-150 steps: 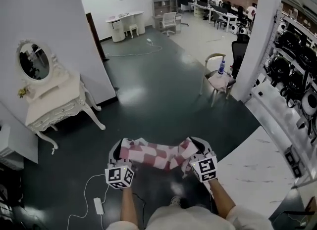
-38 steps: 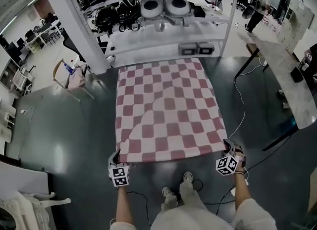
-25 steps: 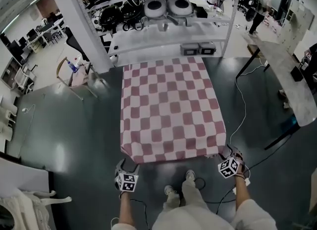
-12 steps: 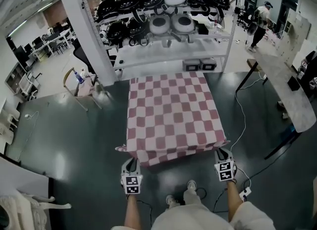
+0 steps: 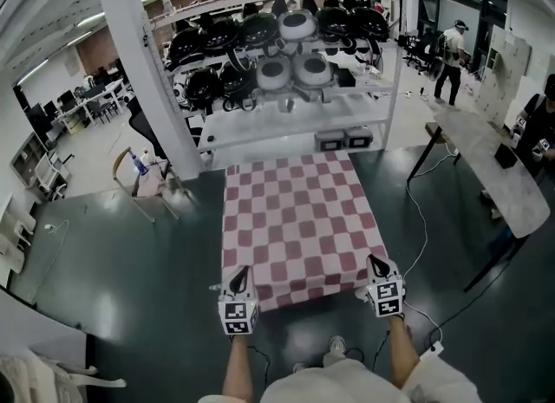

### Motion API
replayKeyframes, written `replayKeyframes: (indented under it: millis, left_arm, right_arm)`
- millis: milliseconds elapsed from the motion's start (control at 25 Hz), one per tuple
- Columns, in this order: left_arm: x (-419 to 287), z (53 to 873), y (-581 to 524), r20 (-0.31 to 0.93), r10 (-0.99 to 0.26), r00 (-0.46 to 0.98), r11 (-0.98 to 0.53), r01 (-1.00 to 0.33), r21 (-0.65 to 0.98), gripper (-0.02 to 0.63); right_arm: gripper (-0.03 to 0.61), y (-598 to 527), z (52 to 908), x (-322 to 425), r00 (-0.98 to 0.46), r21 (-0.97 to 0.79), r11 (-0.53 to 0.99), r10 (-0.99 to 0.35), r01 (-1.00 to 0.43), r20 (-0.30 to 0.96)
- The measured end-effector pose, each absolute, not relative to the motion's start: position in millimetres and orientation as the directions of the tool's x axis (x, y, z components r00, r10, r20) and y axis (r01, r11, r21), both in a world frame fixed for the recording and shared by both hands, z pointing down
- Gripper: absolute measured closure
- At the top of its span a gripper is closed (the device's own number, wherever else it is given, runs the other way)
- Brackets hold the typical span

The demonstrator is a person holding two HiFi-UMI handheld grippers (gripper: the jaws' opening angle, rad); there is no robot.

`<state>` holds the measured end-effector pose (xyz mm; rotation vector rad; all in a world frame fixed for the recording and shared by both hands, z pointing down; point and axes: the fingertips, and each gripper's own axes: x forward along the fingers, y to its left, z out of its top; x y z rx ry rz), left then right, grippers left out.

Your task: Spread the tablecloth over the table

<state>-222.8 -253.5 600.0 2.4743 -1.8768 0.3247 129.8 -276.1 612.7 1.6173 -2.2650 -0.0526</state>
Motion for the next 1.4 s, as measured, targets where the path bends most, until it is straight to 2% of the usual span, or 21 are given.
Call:
replayKeyframes:
  millis: [600,1400]
  left_arm:
    - [-196.0,552.0,-293.7,0.106,-0.951,0.291,-0.304,-0.943,-0.138,0.588]
    - [-188.6,545.6,-307.0,0.097,-0.953,0.286,-0.297,-0.946,-0.132,0.588]
  right_arm:
    - [0.565,-301.3,563.5,138.5,-0.279,0.275,0.322,-0.942,-0.906,0.187]
    - [0.565,-312.3,562.8,136.3,-0.294,0.27,0.337,-0.937,-0.902,0.189]
